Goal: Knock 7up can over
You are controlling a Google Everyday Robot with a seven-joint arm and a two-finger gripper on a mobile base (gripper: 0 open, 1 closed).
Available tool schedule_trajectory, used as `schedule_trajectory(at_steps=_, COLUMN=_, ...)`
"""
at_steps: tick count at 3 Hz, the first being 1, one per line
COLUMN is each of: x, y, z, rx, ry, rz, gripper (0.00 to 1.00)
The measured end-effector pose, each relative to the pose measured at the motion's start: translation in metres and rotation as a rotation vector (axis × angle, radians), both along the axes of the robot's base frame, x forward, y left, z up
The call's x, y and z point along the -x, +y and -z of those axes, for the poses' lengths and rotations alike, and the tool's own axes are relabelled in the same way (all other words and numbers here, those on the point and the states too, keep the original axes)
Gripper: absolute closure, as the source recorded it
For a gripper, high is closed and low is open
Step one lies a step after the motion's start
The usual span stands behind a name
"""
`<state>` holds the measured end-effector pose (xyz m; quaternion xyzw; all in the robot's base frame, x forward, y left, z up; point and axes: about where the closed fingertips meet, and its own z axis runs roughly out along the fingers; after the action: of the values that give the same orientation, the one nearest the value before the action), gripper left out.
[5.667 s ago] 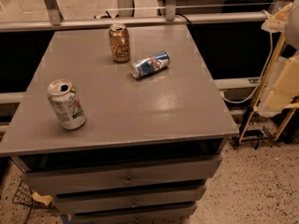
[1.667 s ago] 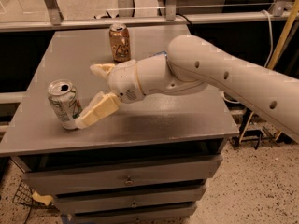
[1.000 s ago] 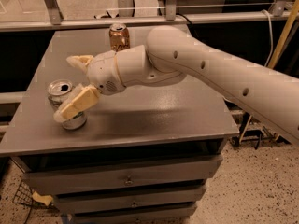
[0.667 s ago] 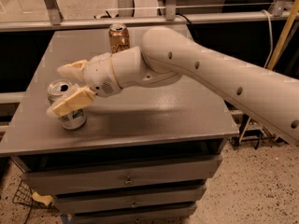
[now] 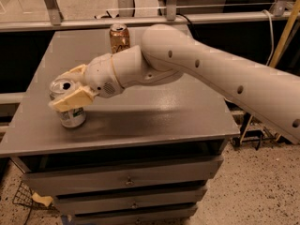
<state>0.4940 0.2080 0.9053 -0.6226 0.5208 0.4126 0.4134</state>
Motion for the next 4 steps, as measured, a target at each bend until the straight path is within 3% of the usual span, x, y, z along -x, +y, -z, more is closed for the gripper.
schedule_trajectory(at_steps=1, x=-0.015, y=-0.022, z=-0.009, rx=0.085, ry=-0.050, rz=0.010, gripper=0.98)
schedule_trajectory(at_steps=2, x=-0.029, y=-0.042, z=-0.023, rx=0.229, ry=-0.116, rz=0.015, gripper=1.00)
schedule_trajectory(at_steps=3, x=-0.041, y=-0.057, z=-0.013, rx=0.489, ry=-0.169, rz=-0.020, gripper=1.00)
schedule_trajectory(at_steps=4, x=-0.039, y=-0.056, z=0.004, rx=0.676, ry=-0.183, rz=-0.088, gripper=1.00)
